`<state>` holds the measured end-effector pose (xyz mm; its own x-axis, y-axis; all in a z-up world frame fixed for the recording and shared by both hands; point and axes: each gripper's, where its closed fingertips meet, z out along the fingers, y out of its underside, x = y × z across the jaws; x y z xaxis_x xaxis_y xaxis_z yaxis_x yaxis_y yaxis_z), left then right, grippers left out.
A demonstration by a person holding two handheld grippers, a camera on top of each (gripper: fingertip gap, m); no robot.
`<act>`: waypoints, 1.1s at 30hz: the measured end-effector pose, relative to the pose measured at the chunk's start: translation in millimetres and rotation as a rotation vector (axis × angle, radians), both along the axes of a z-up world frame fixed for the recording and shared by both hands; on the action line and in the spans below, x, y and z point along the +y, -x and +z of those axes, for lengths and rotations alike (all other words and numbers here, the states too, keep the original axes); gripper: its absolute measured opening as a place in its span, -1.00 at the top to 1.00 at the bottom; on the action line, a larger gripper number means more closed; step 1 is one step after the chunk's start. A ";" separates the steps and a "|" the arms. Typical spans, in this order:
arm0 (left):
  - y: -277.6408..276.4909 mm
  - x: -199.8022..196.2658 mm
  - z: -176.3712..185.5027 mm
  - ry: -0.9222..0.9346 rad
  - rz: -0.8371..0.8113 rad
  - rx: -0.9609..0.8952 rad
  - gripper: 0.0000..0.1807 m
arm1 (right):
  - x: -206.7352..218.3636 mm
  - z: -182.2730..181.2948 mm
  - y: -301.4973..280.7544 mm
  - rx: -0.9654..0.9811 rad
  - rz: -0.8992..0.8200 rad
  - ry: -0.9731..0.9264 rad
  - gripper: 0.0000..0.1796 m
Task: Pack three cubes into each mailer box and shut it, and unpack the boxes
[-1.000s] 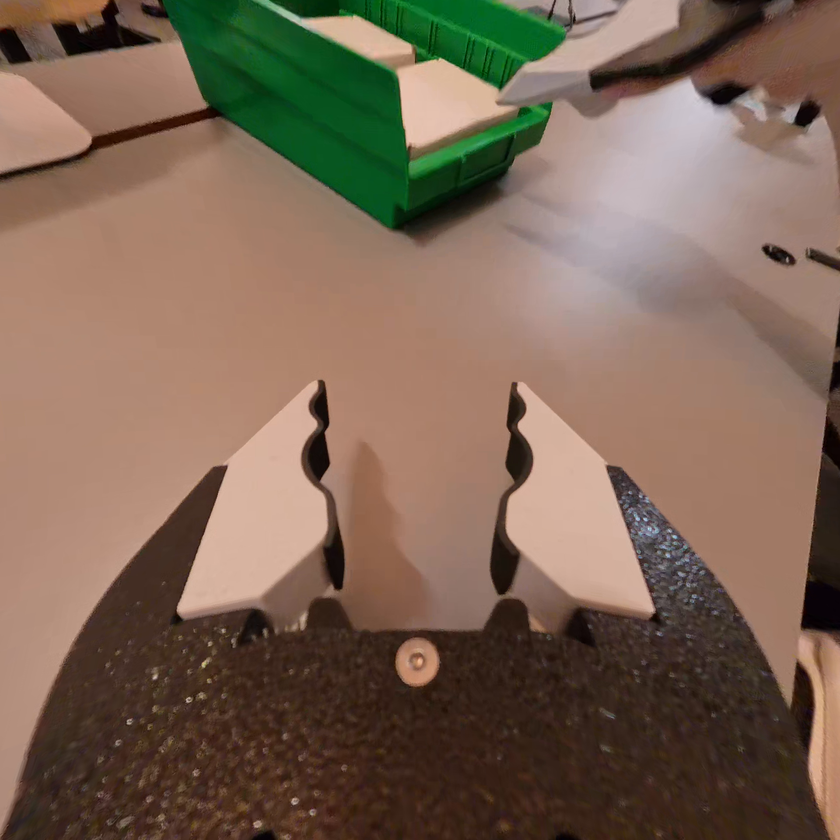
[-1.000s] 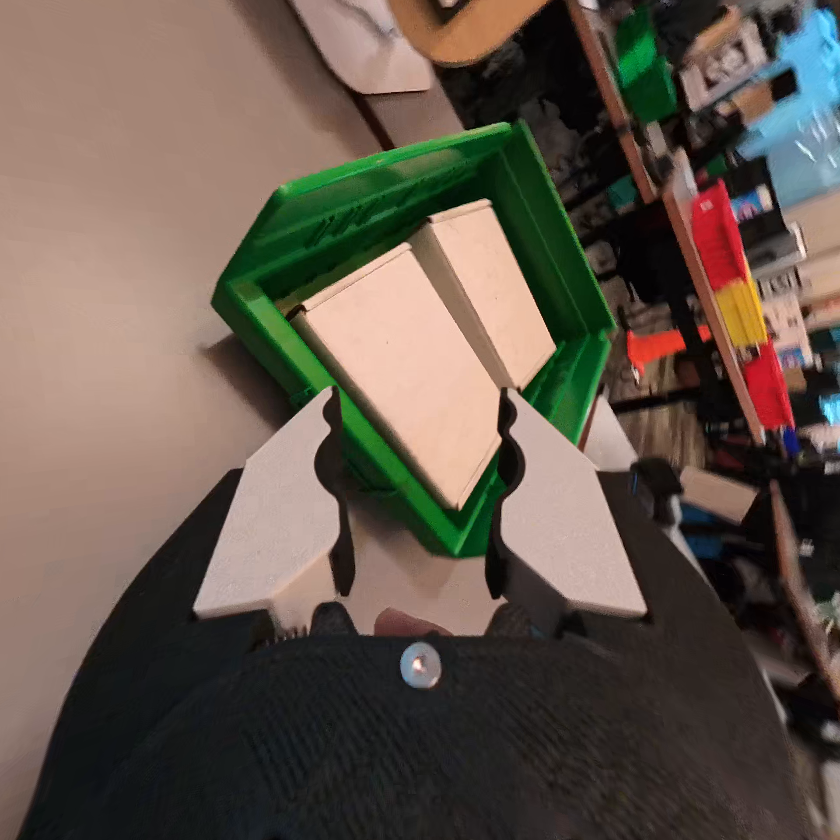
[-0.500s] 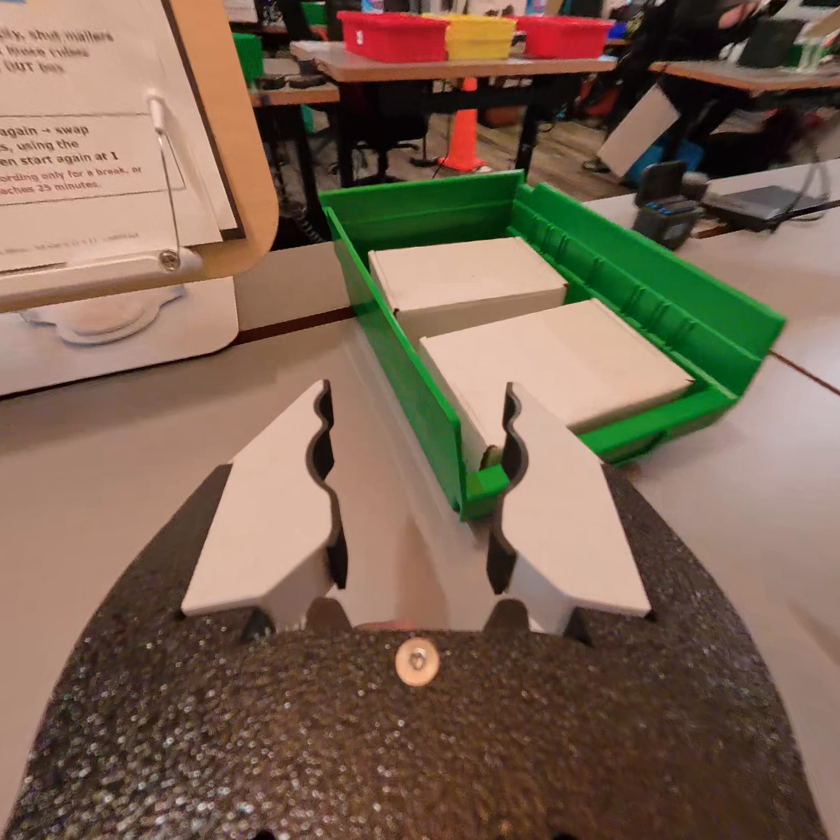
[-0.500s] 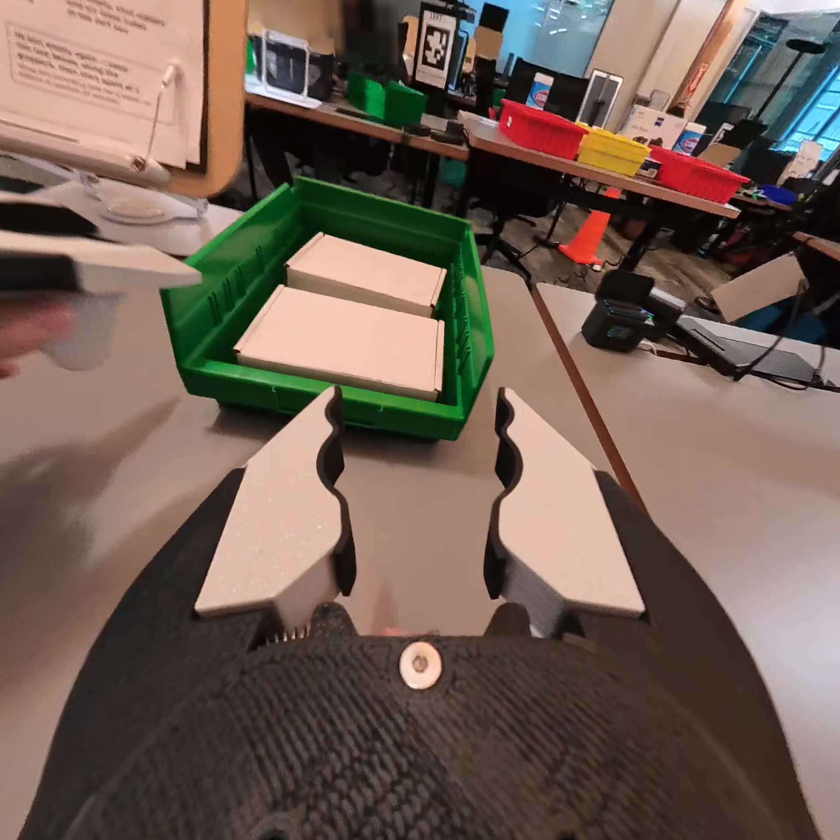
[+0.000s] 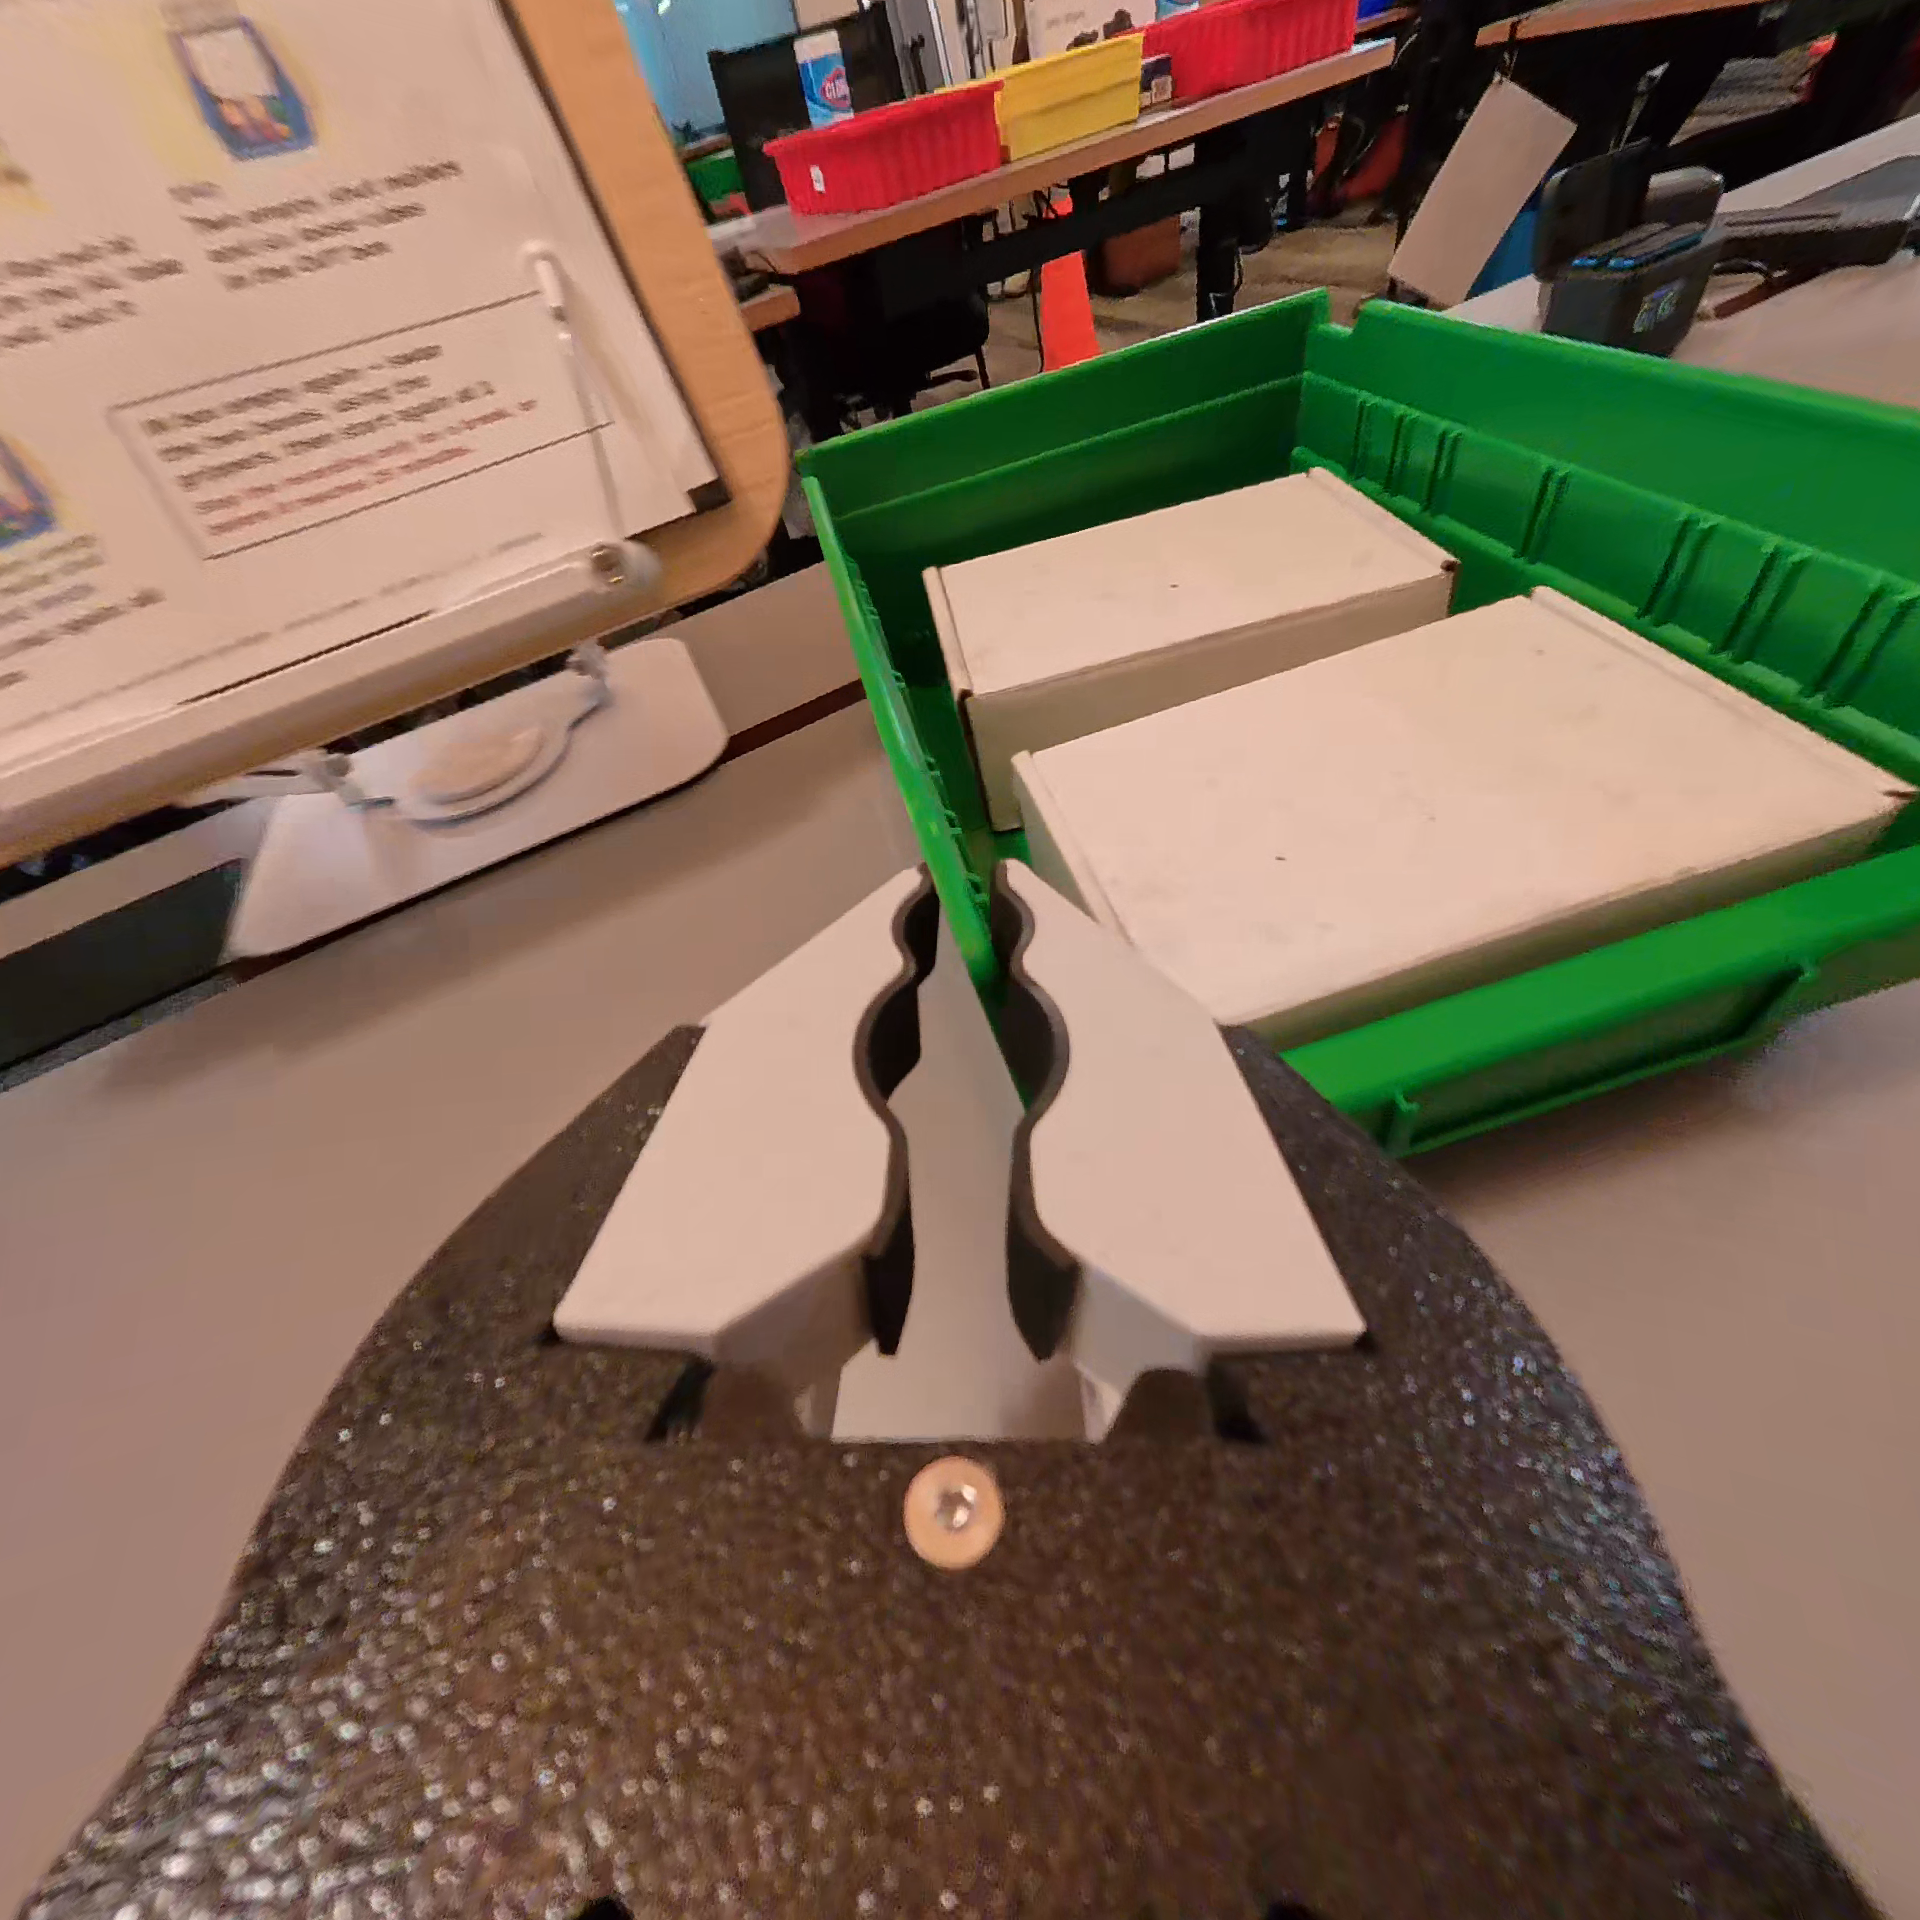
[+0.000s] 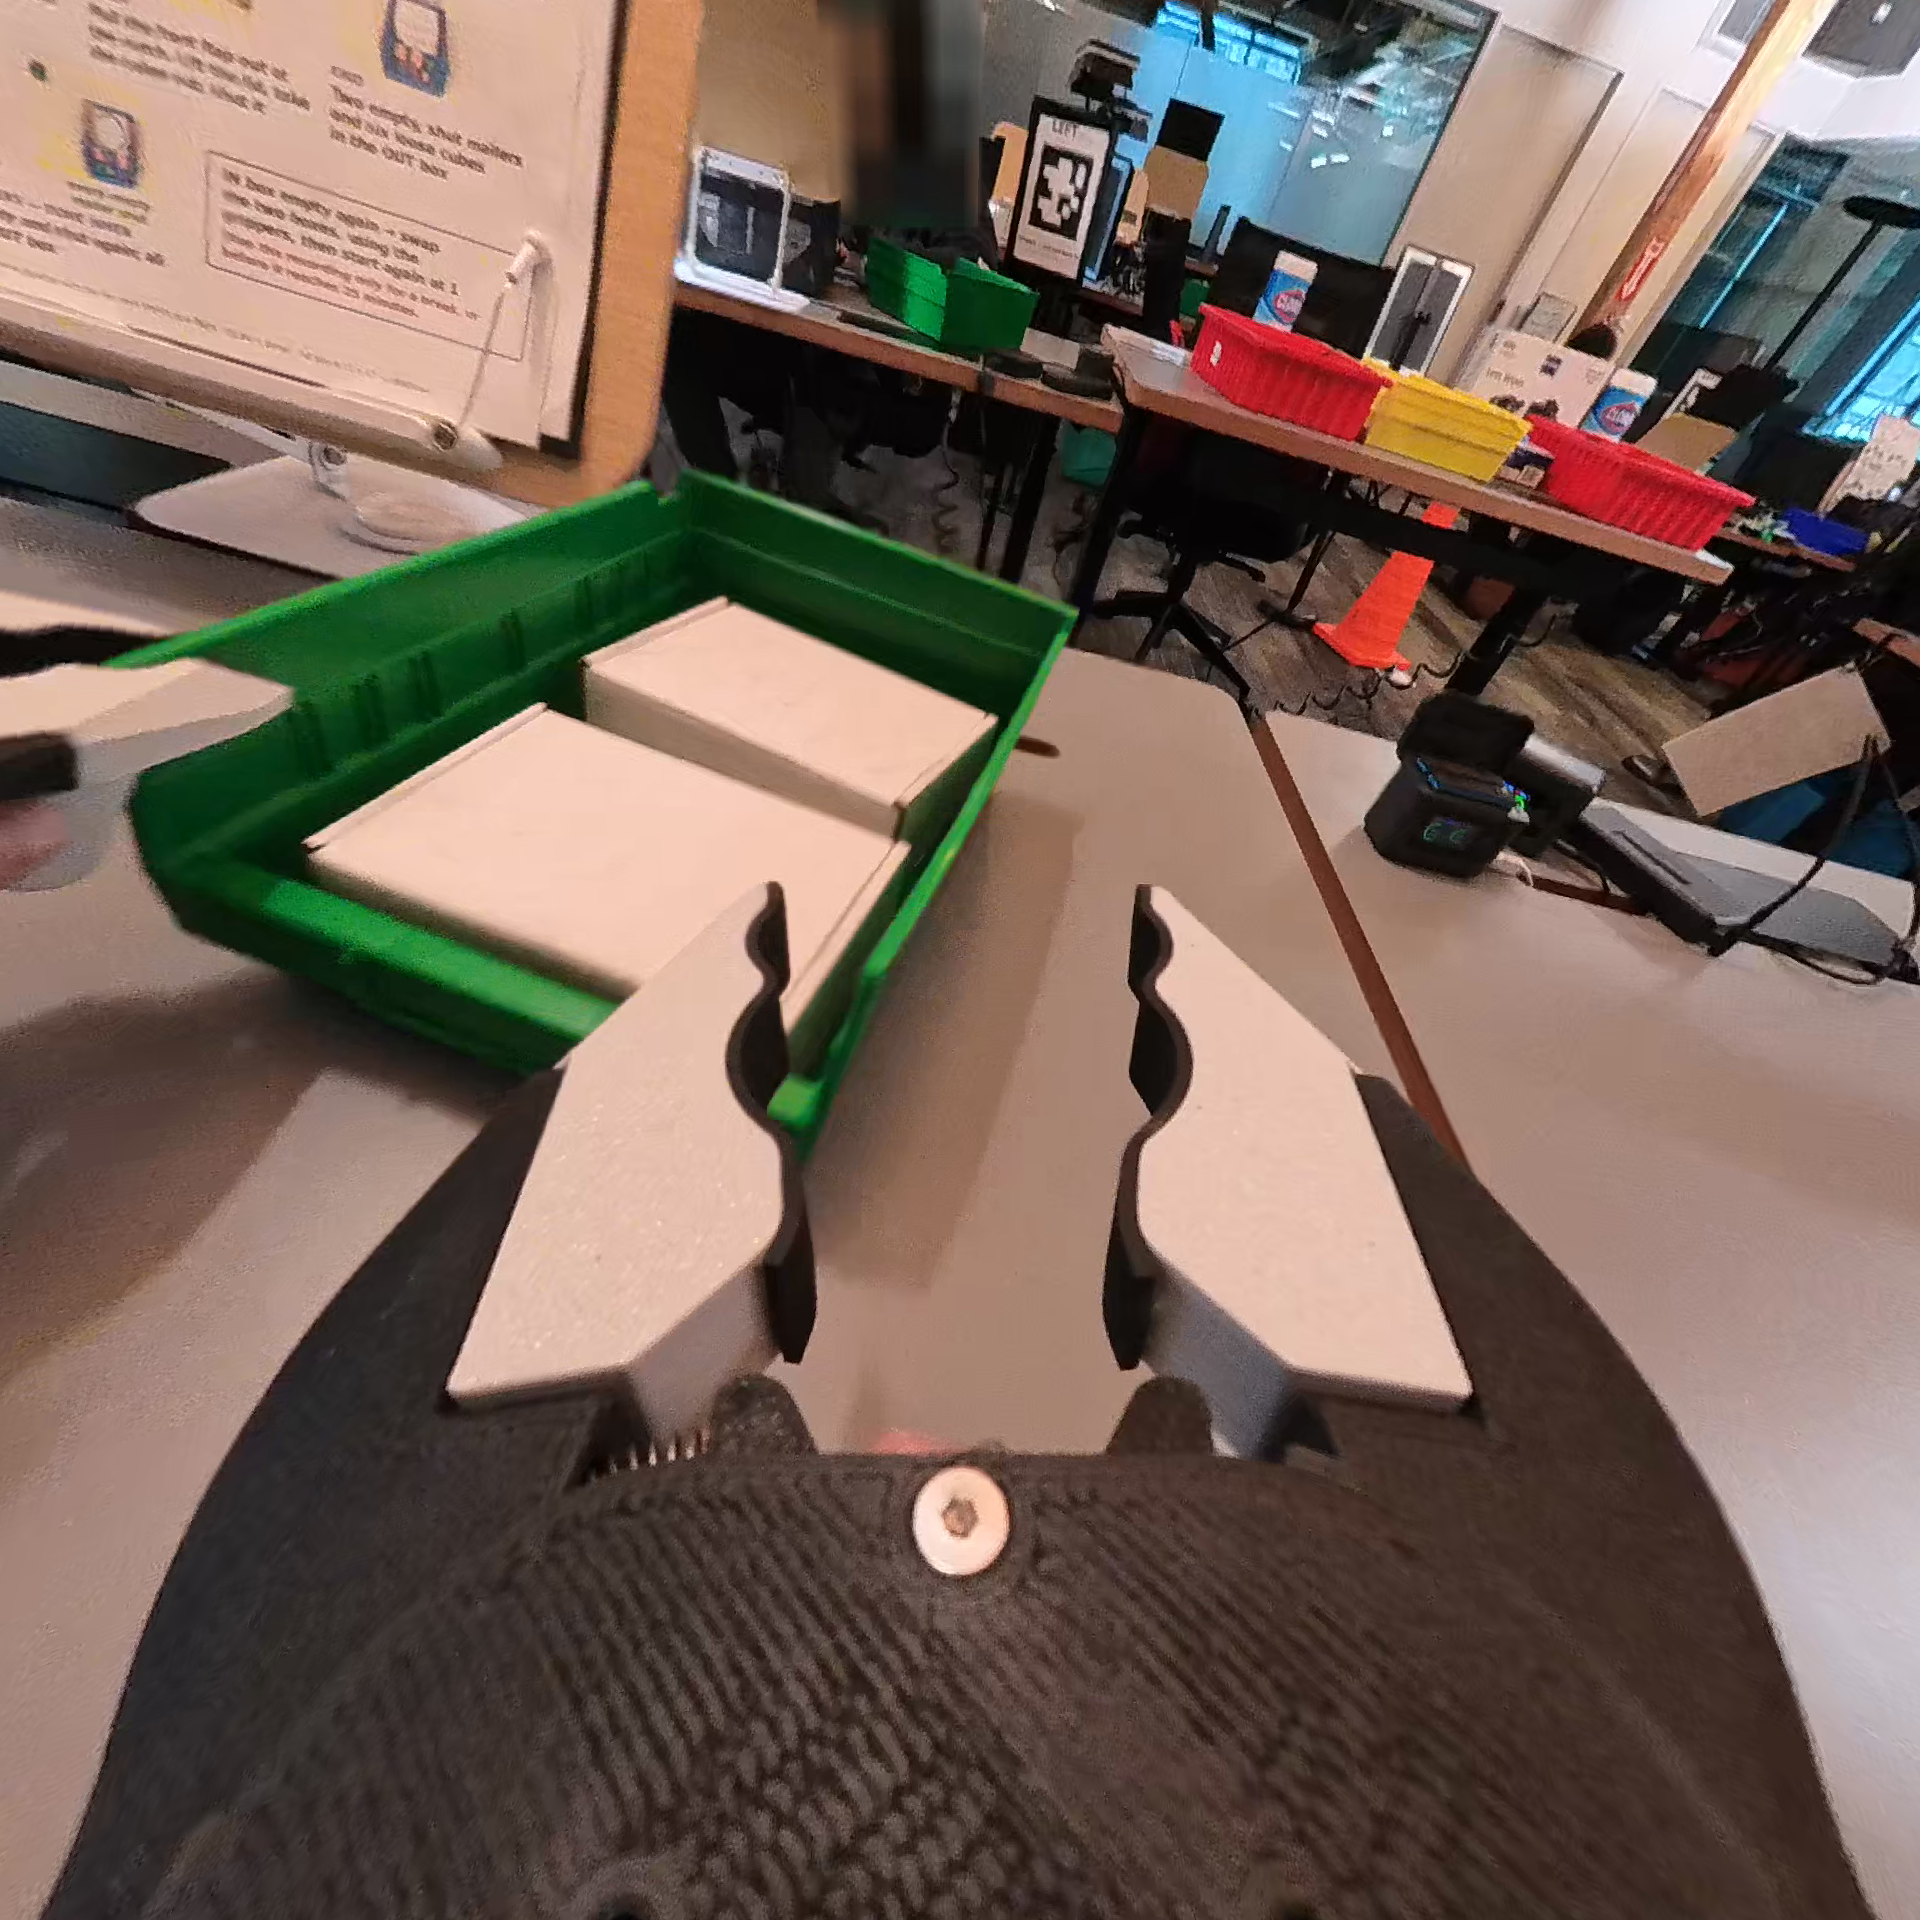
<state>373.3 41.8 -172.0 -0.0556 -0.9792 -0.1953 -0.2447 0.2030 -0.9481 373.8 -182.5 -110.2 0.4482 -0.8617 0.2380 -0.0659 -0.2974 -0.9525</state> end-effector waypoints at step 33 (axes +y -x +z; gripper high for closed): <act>145.7 151.2 2.6 0.266 0.219 -0.121 0.96 | 142.2 4.6 48.6 -0.073 0.284 0.201 0.23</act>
<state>227.6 192.9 -169.4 0.1691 -0.9827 0.0758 -0.1377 -0.0997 -0.9854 325.2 -40.3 -105.6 0.6390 -0.6377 0.4302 0.1126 -0.4757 -0.8724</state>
